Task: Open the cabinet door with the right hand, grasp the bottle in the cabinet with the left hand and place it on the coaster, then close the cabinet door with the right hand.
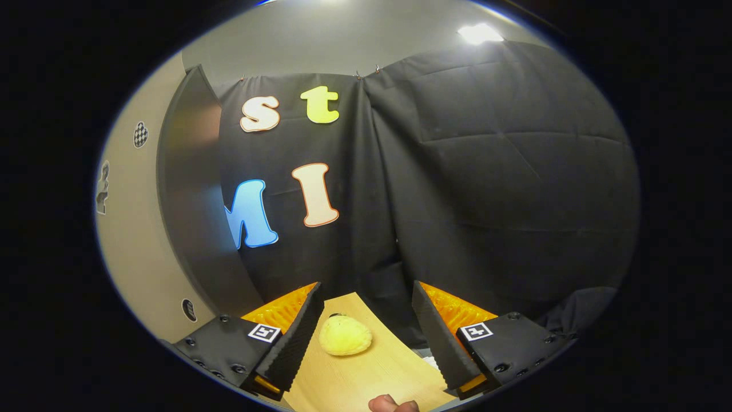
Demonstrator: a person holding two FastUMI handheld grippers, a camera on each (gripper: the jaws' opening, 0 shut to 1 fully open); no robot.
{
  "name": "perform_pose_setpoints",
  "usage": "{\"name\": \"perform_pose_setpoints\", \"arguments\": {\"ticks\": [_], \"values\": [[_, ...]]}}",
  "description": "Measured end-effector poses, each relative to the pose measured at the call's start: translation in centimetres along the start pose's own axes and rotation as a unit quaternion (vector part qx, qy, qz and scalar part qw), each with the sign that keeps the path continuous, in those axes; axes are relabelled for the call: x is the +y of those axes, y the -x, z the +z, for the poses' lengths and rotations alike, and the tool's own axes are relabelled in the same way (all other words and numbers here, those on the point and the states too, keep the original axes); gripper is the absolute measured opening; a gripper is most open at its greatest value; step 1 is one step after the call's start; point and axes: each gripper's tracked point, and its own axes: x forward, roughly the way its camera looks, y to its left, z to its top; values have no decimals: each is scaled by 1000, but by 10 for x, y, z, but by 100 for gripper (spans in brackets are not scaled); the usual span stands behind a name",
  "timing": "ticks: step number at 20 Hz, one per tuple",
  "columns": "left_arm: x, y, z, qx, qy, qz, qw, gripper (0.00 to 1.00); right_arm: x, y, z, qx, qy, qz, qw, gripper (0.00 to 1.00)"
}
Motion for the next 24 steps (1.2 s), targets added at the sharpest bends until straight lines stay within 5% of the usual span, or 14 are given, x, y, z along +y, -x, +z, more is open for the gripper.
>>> {"name": "perform_pose_setpoints", "arguments": {"ticks": [1,8,15,24], "values": [[-2,-3,0,1,-3,-4,1000,75,0,1,-2,1,2,0,1000,98],[-12,56,26,-33,-17,-23,999,72,4,10,-1,-5,-6,5,1000,98],[6,177,34,-48,-20,-28,998,72,17,37,2,-22,-2,23,1000,98],[61,294,-81,-9,-61,21,998,74,27,63,7,-55,-17,30,998,98]]}}
